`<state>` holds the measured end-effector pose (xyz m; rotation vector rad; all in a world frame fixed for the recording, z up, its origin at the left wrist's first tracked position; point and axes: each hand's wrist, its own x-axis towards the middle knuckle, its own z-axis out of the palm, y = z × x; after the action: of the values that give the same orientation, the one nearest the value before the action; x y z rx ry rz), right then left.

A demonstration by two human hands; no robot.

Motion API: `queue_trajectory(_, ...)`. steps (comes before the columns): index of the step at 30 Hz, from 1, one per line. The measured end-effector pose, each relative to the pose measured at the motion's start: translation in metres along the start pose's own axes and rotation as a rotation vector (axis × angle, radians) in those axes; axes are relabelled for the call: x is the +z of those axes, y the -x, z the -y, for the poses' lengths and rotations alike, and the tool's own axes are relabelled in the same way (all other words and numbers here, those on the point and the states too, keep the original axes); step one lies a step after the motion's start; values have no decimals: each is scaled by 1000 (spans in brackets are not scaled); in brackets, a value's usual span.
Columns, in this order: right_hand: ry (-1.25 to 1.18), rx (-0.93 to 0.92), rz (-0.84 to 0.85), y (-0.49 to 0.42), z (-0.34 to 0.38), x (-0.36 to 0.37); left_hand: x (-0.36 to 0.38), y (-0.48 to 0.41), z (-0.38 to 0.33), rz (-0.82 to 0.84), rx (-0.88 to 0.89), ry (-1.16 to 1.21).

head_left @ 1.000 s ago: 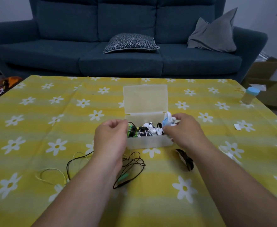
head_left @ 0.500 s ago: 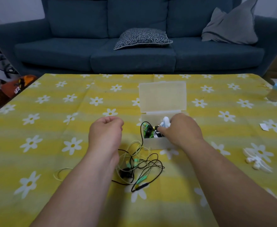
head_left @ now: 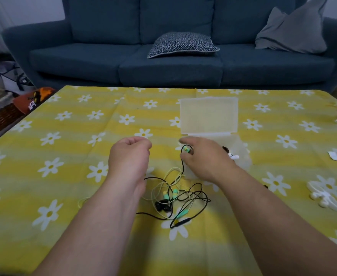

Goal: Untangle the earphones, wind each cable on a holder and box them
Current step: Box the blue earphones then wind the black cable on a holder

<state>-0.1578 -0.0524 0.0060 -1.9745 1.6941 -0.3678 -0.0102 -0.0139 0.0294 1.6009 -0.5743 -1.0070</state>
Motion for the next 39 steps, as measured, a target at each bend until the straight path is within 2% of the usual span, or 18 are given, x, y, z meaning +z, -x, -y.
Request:
queue_trajectory(2, 89, 5, 95, 2, 1, 8, 1, 2, 0, 5, 1, -5)
queue_trajectory(4, 113, -10, 102, 4, 2, 10, 1, 3, 0, 11, -1, -5)
queue_trajectory(8, 43, -34, -43, 8, 7, 6, 1, 4, 1, 17, 9, -11)
queue_trajectory(11, -103, -168, -145, 21, 18, -2, 4, 4, 1, 42, 46, -66)
queue_trajectory(14, -390, -280, -30, 34, 27, -9, 7, 7, 3, 113, 28, -105)
queue_trajectory(18, -545, -260, 112, 38, 18, -17, 8, 15, 4, 263, -98, -89)
queue_trajectory(24, -508, -143, -57, 31, 3, -26, 2, 17, 0, 377, -44, -101)
queue_trajectory(25, -491, -135, -28, 32, 2, -28, 2, 19, -1, 427, -16, -88)
queue_trajectory(28, -416, -143, 200, 41, 1, -26, 4, 28, -7, 580, 83, -5)
queue_trajectory(31, -386, -151, 184, 45, 1, -22, 7, 34, -9, 618, 171, 66)
queue_trajectory(33, -507, -101, 129, 47, 1, -24, 7, 32, -6, 550, 229, 51)
queue_trajectory(35, -703, -48, 89, 54, 2, -32, 6, 28, -2, 473, 317, -87)
queue_trajectory(36, -792, -36, 64, 59, 2, -37, 4, 28, -1, 499, 352, -163)
queue_trajectory(39, -1039, -17, -62, 70, -2, -51, 0, 30, 7, 745, 382, -396)
